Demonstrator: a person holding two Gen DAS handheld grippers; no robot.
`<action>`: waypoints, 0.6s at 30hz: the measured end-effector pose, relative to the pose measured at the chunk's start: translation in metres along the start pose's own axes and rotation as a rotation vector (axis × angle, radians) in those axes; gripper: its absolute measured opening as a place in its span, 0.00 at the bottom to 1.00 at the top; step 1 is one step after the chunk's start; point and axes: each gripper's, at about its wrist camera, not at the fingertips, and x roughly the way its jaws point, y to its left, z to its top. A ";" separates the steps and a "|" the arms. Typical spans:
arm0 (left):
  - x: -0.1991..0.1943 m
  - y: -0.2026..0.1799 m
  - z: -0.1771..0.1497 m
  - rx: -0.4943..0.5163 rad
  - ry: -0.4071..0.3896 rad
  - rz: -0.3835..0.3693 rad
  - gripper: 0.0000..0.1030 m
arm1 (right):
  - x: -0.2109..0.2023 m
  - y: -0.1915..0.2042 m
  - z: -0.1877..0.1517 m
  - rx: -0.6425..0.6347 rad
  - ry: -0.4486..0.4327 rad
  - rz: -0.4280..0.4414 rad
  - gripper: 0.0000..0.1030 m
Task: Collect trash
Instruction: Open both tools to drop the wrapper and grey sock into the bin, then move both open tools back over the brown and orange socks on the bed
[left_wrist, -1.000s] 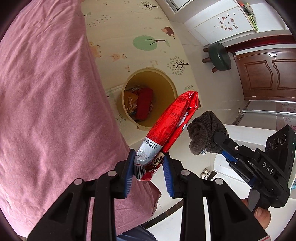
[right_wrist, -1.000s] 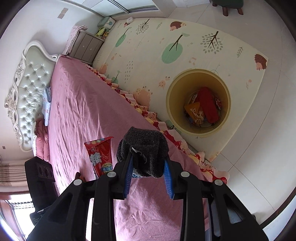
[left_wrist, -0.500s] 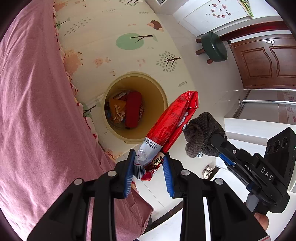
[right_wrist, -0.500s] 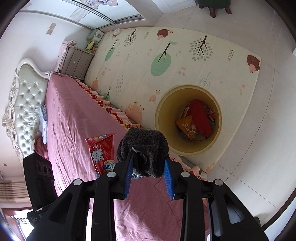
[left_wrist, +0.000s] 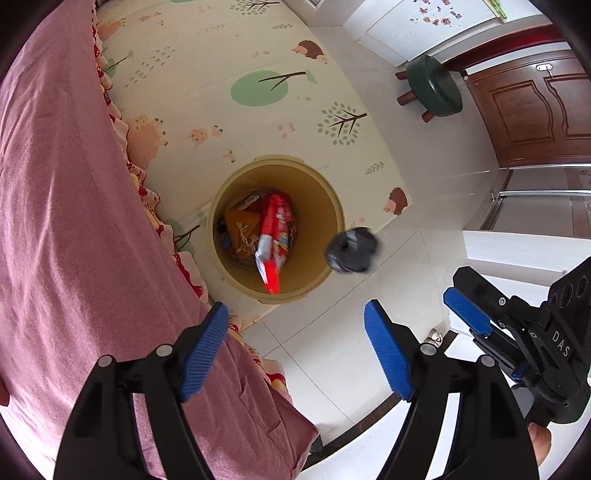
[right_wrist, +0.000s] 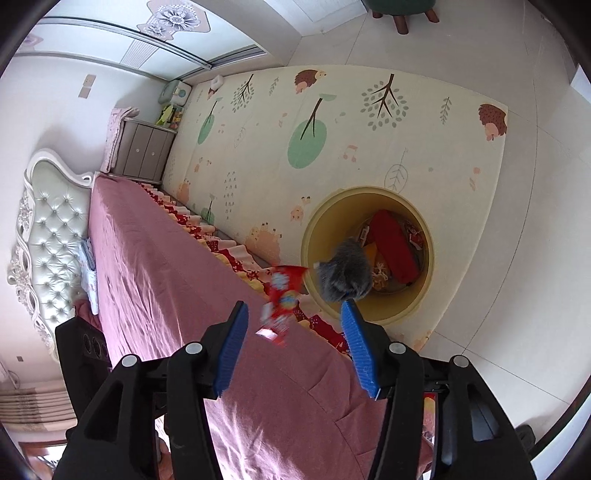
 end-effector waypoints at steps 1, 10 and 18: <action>0.000 0.001 0.000 0.002 0.004 0.004 0.73 | 0.000 -0.001 -0.001 0.005 0.000 0.001 0.52; -0.006 0.004 -0.008 0.019 -0.006 0.014 0.74 | -0.001 0.008 -0.013 -0.001 0.015 0.004 0.52; -0.027 0.021 -0.024 0.006 -0.038 0.017 0.77 | -0.002 0.031 -0.034 -0.053 0.032 0.006 0.53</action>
